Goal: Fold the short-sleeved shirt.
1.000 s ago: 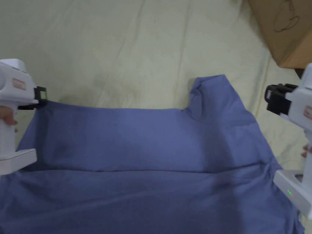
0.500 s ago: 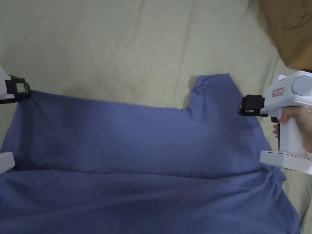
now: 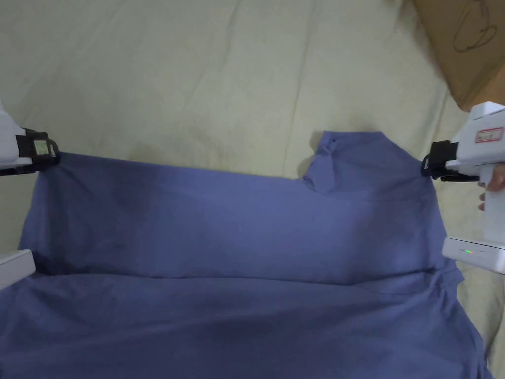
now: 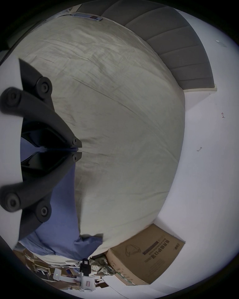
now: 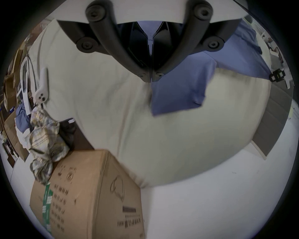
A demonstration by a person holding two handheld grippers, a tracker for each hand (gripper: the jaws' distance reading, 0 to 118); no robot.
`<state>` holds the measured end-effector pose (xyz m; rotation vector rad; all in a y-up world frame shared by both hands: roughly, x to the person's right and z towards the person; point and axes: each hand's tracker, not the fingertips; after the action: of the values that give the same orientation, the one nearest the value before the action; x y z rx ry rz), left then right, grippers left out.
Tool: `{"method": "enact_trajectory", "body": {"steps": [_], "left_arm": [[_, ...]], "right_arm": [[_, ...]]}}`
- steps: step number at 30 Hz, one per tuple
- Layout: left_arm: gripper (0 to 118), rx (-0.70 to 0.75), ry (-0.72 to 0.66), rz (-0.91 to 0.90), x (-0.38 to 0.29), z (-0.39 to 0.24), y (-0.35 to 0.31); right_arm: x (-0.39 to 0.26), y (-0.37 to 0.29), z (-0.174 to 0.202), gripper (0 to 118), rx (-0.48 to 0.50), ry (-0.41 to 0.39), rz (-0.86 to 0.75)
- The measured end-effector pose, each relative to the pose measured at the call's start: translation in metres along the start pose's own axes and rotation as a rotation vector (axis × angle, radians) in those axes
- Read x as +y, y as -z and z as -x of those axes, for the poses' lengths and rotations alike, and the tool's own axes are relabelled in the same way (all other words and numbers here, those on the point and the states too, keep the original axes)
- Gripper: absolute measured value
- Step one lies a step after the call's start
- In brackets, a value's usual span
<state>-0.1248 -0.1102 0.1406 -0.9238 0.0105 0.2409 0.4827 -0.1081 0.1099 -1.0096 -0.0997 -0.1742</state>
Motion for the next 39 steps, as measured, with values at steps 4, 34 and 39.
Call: {"method": "enact_trajectory", "body": {"steps": [4, 34, 39], "left_arm": [[0, -0.022, 0.005, -0.039, -0.016, 0.005, -0.047], [105, 0.184, -0.039, -0.348, -0.167, 0.037, -0.190], [110, 0.194, 0.146, -0.642, -0.156, -0.026, -0.228]], "right_arm": [[-0.020, -0.060, -0.013, 0, 0.031, -0.030, -0.082], [-0.205, -0.224, -0.029, 105, -0.051, -0.068, -0.398], [-0.201, -0.268, 0.014, 105, -0.057, -0.173, -0.695]]}}
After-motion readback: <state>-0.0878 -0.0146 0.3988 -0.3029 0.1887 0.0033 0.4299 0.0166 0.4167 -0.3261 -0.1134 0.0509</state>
